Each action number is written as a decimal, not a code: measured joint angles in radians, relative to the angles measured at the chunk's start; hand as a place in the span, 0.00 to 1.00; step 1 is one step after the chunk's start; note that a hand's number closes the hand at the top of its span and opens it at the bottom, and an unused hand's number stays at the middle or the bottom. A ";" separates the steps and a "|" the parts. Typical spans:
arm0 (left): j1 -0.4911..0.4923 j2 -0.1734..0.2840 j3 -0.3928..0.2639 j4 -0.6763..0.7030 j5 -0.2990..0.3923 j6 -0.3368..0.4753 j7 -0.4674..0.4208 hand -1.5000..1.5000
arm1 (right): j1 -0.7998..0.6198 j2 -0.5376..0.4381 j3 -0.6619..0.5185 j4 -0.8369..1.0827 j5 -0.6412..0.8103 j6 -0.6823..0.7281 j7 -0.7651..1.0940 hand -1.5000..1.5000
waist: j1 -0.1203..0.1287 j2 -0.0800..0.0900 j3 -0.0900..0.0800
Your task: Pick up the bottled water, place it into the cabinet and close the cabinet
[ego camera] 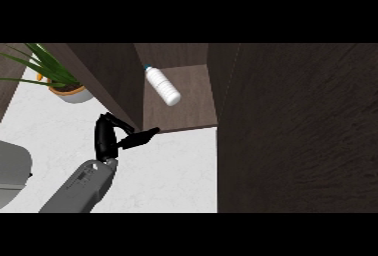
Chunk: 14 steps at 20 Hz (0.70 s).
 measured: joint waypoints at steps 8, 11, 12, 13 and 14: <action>0.016 0.006 0.020 -0.042 0.075 -0.107 0.000 0.00 | -0.010 -0.004 0.017 0.008 -0.005 0.013 0.007 0.00 | 0.012 0.007 -0.010; 0.018 0.003 0.020 -0.049 0.093 -0.132 0.002 0.00 | -0.008 0.002 0.023 0.008 -0.007 0.010 0.010 0.00 | 0.021 0.006 -0.011; 0.020 -0.002 0.021 -0.052 0.099 -0.139 0.000 0.00 | -0.008 0.005 0.025 0.007 -0.008 0.006 0.013 0.00 | 0.026 0.006 -0.012; 0.022 -0.007 0.021 -0.055 0.105 -0.146 -0.003 0.00 | -0.008 0.005 0.025 0.008 -0.008 0.006 0.013 0.00 | 0.030 0.006 -0.012; 0.025 -0.012 0.021 -0.058 0.110 -0.149 -0.004 0.00 | -0.006 0.005 0.024 0.007 -0.009 0.005 0.015 0.00 | 0.034 0.005 -0.012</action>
